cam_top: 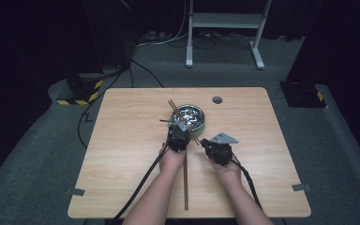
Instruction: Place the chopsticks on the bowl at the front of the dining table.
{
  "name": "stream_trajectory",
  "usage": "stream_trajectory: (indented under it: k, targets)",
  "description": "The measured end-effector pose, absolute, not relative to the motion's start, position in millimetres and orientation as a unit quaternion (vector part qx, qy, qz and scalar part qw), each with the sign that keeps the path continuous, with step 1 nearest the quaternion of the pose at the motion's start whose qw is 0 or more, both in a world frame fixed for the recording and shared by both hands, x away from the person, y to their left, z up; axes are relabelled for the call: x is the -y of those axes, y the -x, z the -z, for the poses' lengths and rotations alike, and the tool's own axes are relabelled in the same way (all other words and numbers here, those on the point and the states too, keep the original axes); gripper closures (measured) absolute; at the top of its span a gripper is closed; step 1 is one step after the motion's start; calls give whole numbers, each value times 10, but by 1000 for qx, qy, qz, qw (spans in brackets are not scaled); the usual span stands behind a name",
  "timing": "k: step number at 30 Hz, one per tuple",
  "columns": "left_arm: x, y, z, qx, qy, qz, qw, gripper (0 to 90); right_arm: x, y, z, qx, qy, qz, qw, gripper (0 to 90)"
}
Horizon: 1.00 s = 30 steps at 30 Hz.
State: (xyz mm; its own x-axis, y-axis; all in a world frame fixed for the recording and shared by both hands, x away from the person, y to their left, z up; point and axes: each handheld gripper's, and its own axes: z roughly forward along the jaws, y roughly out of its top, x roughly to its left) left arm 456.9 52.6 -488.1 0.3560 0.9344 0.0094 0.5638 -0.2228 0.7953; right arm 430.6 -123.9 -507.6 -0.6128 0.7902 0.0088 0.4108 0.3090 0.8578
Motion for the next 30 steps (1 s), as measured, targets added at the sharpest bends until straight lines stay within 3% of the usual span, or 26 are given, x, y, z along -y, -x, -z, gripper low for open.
stream_trajectory:
  k: [30]
  targets:
    - [-536, -4564, 4886, -498, -741, -255, 371, 834, 1193, -4292, 5087, -785, -374, -448, 208, 814]
